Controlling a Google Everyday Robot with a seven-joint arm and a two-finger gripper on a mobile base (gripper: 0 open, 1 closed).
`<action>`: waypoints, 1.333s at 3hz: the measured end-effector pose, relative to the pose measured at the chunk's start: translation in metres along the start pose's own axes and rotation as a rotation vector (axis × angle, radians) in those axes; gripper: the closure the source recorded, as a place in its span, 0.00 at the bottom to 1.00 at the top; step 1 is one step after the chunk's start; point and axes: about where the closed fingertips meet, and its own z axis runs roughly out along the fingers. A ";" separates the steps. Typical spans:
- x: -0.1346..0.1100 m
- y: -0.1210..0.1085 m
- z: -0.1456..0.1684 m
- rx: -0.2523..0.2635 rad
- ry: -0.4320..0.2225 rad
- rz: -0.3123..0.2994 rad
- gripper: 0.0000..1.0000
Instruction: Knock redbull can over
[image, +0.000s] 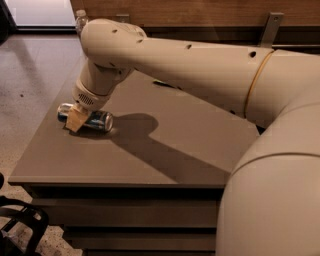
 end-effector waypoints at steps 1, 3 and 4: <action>0.000 0.001 0.001 -0.001 0.001 -0.002 0.82; -0.002 0.004 0.002 -0.005 0.002 -0.006 0.35; -0.002 0.005 0.002 -0.006 0.002 -0.008 0.12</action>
Offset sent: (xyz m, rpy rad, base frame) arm -0.0008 0.0008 -0.0001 -0.0004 0.0002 0.0019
